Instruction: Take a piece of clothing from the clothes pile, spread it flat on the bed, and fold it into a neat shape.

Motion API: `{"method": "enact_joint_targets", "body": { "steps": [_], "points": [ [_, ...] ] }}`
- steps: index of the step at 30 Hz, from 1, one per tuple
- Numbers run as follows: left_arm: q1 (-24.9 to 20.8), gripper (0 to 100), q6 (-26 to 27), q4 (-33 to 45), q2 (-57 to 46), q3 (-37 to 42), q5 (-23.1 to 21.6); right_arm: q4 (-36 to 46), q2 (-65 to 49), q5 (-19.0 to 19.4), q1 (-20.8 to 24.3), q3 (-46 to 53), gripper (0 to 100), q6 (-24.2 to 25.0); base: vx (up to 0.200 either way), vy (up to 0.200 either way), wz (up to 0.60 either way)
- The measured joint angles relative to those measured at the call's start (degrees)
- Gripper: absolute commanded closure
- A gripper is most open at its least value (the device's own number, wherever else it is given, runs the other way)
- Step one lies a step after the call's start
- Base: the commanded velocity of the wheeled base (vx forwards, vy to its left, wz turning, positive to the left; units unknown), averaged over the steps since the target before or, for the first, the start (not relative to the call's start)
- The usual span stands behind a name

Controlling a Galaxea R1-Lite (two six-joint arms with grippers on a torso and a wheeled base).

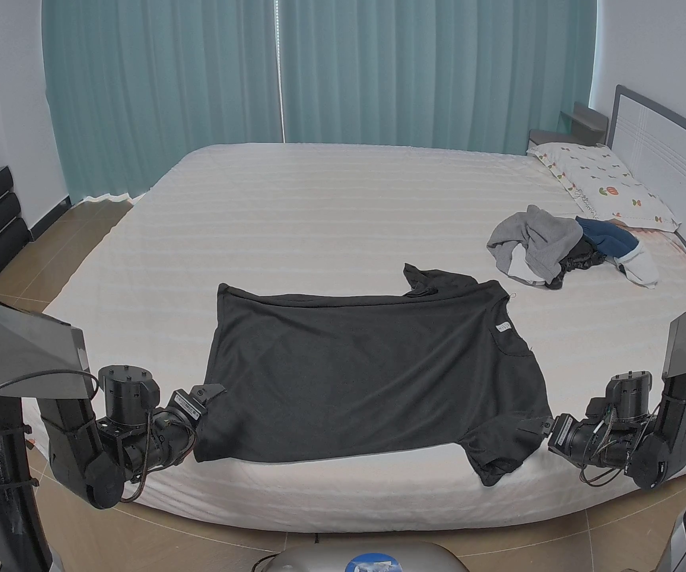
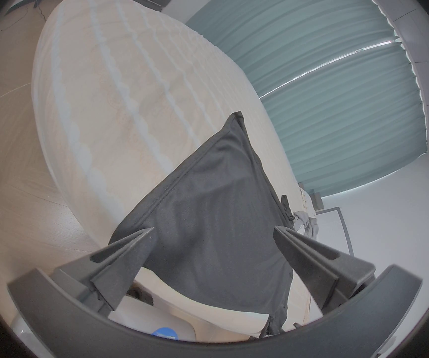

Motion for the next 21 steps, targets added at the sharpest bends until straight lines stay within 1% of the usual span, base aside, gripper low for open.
{"method": "enact_joint_targets", "body": {
  "steps": [1, 7, 14, 21],
  "points": [
    [0.0, 0, 0.0, -0.1, 0.2, 0.1, 0.0, 0.0, 0.5, -0.3, 0.0, -0.4, 100, 0.0, 0.0, 0.0, 0.0],
    [-0.2, 0, 0.0, -0.2, 1.0, 0.6, 0.0, -0.1, 2.4, -2.0, -0.5, -2.8, 100, 0.0, 0.0, 0.0, 0.0],
    [-0.5, 0, 0.1, -0.2, 1.2, 0.8, 0.1, -0.1, 2.2, -2.2, -0.8, -2.4, 100, 0.0, 0.0, 0.0, 0.0],
    [-0.5, 0, 0.0, -0.2, 1.3, 0.8, 0.1, 0.2, -1.2, -2.1, -0.7, 0.2, 100, -0.5, 0.0, 0.0, 0.0]
  ]
}}
